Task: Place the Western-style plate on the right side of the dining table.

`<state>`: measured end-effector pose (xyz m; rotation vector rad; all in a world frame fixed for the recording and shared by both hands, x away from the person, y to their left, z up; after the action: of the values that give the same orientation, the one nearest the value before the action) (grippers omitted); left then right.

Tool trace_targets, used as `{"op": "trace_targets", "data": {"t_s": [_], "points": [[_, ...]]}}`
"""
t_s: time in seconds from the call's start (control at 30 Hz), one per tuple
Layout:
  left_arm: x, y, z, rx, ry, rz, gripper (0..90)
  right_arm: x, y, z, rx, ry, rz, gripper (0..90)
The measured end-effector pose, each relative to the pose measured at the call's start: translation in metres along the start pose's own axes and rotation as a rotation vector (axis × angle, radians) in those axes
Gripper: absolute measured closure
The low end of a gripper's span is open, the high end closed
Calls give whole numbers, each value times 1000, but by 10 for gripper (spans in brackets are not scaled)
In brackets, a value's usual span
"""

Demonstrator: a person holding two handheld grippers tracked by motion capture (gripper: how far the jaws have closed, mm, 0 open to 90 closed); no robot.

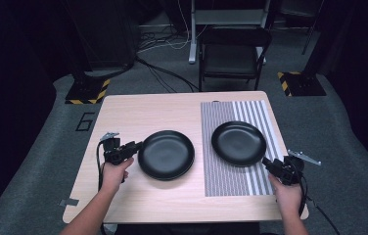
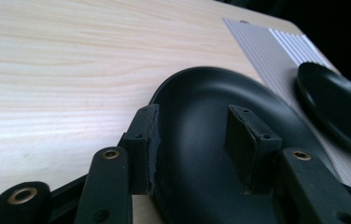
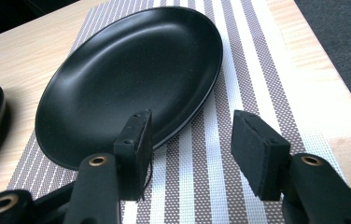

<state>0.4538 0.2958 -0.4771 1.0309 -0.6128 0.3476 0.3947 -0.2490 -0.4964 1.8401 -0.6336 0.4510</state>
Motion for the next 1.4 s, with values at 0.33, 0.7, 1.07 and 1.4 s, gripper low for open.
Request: {"op": "trace_targets", "data": {"t_s": [0.33, 0.7, 1.07, 1.4], "points": [[-29, 17, -23, 4, -57, -32, 538, -7, -4, -7, -16, 68, -15, 471], [-45, 30, -50, 43, -55, -39, 525, -13, -6, -8, -37, 121, -38, 469], [-56, 29, -72, 111, -88, -102, 513, -23, -4, -3, -53, 152, -71, 471], [-58, 30, -78, 131, -157, -85, 473, -29, -14, 1, -86, 184, -85, 454]]}}
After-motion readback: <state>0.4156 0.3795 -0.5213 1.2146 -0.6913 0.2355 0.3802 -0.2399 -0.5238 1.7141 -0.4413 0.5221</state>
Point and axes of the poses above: each handheld gripper's, and its own axes: y roughly backward along the jaws, x roughly out of its top, z roughly to its right, the point moved 2 cm from there along -y, roughly forward along the jaws, and after that the axes turned 14 degrees about -z, right-handed, at the moved point
